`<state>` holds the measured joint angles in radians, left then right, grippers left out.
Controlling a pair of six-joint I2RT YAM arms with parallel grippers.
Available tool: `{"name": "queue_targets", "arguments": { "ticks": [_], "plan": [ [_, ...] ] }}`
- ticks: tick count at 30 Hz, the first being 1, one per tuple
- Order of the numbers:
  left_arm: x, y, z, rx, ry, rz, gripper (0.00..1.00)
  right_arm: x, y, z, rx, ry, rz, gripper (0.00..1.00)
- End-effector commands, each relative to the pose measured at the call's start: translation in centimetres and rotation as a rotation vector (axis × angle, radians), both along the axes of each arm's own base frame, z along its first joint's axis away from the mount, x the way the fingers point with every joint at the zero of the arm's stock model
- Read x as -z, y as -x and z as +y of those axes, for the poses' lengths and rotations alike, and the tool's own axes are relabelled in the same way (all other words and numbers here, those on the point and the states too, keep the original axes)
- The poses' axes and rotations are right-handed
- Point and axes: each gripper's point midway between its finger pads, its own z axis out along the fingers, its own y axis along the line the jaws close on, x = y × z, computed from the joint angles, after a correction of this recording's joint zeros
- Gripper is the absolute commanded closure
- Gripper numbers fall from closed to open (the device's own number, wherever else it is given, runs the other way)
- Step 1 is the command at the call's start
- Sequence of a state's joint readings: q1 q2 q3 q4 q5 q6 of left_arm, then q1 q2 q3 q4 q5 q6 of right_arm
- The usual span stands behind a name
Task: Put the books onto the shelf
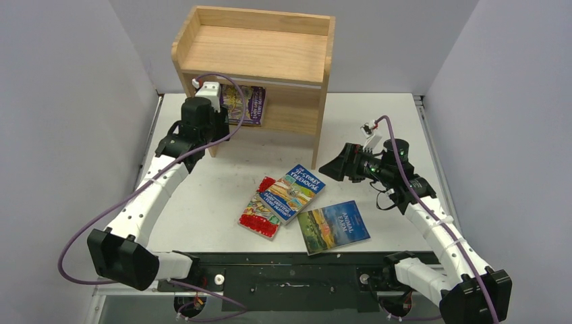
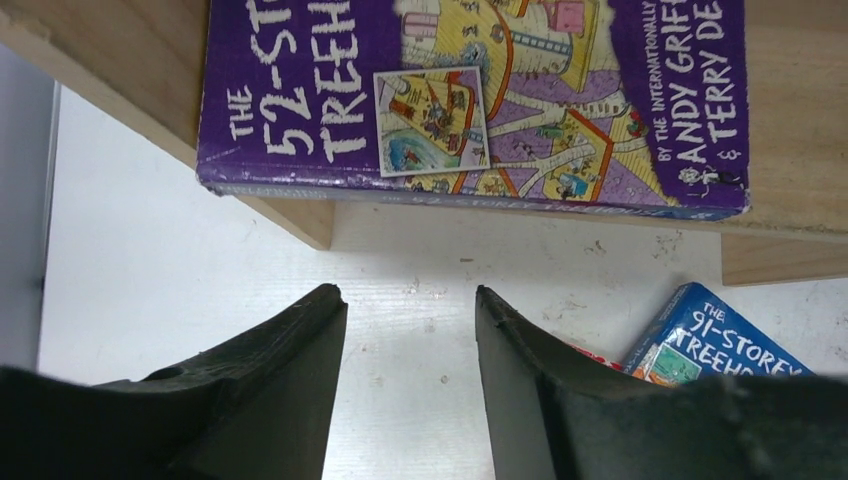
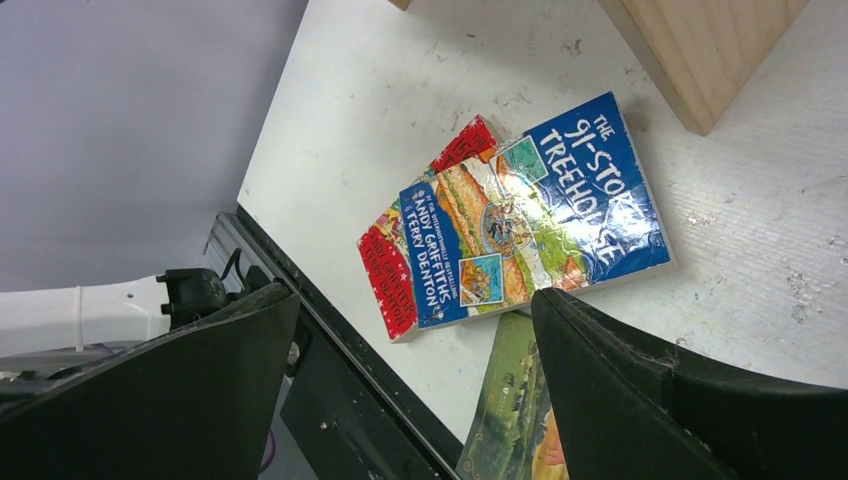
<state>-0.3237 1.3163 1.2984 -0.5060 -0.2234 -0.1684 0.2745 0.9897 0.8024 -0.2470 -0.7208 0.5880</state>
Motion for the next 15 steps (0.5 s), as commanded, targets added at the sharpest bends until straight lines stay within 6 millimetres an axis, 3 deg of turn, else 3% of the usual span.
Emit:
{"name": "queue_targets", "arguments": {
  "ticks": [1, 15],
  "plan": [
    [-2.8, -2.0, 0.0, -0.002, 0.004, -0.133, 0.54, -2.5, -0.9, 0.4, -0.002, -0.014, -0.086, 0.10],
    [-1.6, -4.0, 0.3, 0.002, -0.018, -0.123, 0.56, -2.2, -0.9, 0.5, 0.005, -0.008, -0.078, 0.10]
  ]
}}
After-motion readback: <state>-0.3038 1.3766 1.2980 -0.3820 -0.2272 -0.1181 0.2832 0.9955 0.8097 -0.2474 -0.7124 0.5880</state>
